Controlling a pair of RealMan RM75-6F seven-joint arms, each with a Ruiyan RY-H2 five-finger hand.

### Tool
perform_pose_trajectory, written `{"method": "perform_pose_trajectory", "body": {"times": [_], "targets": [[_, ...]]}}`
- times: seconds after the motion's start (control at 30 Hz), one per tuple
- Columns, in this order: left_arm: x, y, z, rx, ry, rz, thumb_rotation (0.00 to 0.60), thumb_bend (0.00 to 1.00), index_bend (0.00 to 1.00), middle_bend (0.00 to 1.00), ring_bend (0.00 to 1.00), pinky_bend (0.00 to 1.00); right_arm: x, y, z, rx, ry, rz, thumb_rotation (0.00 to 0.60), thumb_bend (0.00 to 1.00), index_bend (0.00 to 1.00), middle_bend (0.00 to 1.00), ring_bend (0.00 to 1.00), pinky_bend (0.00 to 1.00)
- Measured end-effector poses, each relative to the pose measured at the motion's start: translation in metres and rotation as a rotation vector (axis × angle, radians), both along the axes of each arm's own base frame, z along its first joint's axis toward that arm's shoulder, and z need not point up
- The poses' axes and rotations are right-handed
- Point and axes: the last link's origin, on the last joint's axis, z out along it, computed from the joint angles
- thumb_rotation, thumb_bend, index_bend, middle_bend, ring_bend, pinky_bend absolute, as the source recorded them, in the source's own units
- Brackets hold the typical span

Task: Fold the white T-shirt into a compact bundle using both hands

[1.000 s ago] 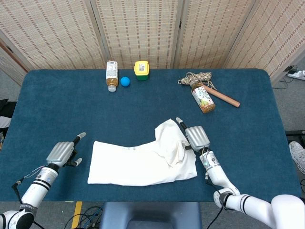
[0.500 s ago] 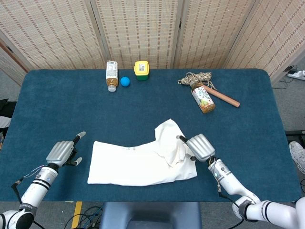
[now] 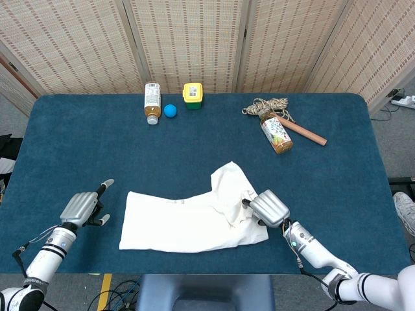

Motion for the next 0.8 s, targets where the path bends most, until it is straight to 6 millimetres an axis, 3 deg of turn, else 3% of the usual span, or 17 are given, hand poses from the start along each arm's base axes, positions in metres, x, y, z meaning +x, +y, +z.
{"method": "perform_pose_trajectory", "body": {"times": [0.3, 0.8], "targets": [[-0.002, 0.001, 0.003, 0.011, -0.009, 0.010, 0.600, 0.35, 0.00, 0.94, 0.86, 0.97, 0.012, -0.008, -0.012, -0.011, -0.096, -0.009, 0.600, 0.51, 0.73, 0.93, 0.99, 1.00], [-0.010, -0.002, 0.007, 0.023, -0.010, 0.025, 0.600, 0.35, 0.00, 0.94, 0.86, 0.97, 0.039, -0.061, -0.029, -0.159, -0.324, -0.249, 0.600, 0.55, 0.73, 0.93, 0.99, 1.00]]}}
